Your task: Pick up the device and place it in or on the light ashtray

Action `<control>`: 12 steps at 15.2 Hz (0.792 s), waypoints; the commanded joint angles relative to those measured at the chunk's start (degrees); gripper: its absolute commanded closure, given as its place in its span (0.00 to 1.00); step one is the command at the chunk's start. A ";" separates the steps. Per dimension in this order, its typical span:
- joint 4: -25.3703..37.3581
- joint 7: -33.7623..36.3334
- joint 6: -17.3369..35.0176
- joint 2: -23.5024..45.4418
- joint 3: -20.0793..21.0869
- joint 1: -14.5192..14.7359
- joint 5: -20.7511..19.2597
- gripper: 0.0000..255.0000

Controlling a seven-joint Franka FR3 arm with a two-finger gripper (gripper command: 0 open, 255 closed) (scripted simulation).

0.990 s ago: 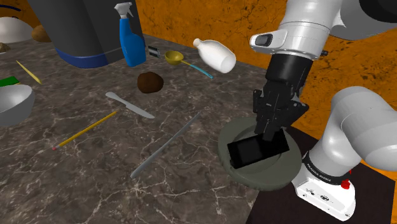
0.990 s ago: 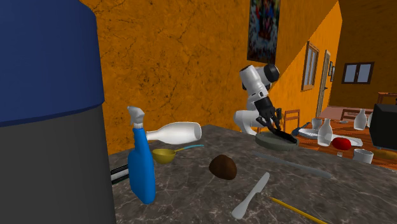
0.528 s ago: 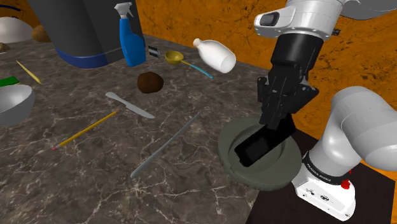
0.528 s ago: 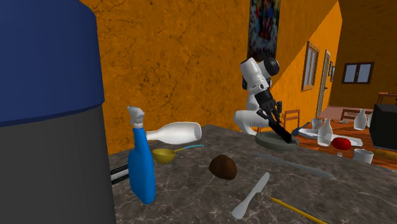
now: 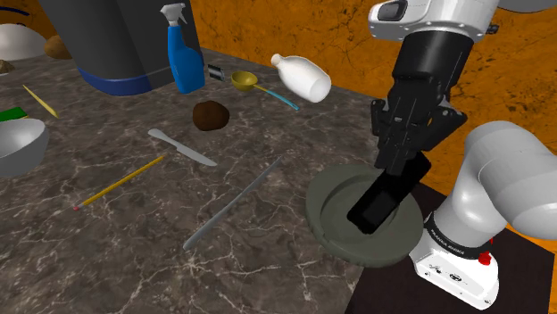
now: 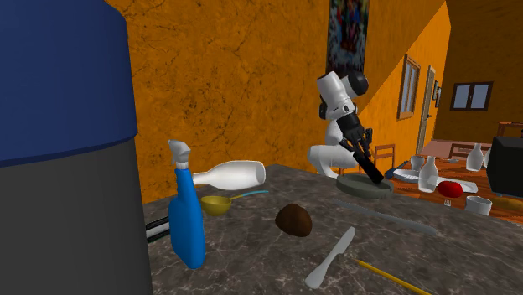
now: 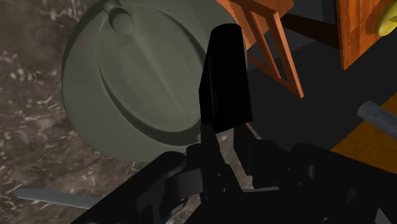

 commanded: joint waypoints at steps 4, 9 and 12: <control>-4.20 -1.24 2.48 -1.44 0.42 -0.02 0.56 1.00; -8.17 -2.73 5.42 -2.13 0.82 0.06 1.22 1.00; -9.37 -3.20 6.38 -2.27 0.95 0.11 1.45 1.00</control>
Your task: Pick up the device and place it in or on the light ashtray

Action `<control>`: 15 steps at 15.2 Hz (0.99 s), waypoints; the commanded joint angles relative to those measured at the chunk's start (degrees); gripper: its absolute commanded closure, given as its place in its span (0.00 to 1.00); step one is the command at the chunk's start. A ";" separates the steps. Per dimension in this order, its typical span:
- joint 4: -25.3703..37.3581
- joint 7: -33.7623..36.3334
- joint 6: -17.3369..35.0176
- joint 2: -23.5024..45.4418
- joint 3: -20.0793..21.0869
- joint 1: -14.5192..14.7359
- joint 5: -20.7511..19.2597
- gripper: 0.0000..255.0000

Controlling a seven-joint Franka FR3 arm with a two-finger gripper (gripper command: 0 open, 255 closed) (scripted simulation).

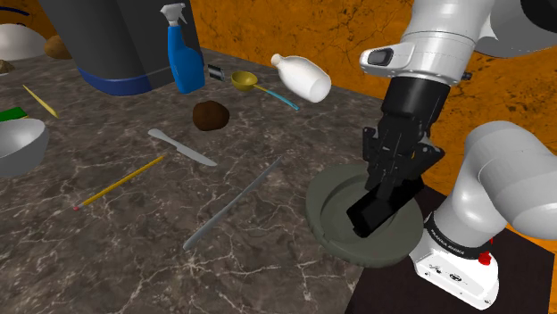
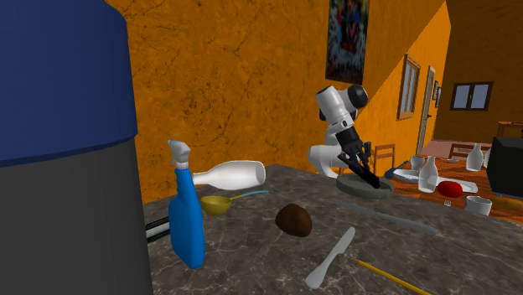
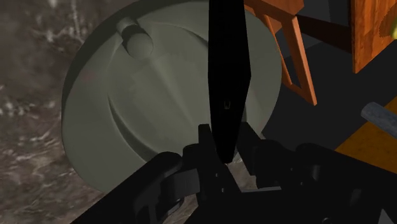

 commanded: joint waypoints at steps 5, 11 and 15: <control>-0.71 -0.11 0.31 0.10 0.21 0.08 0.09 1.00; -0.55 -0.08 0.56 0.45 0.37 0.17 0.24 0.00; 4.34 0.19 -5.29 0.12 -2.86 -1.30 -2.97 0.00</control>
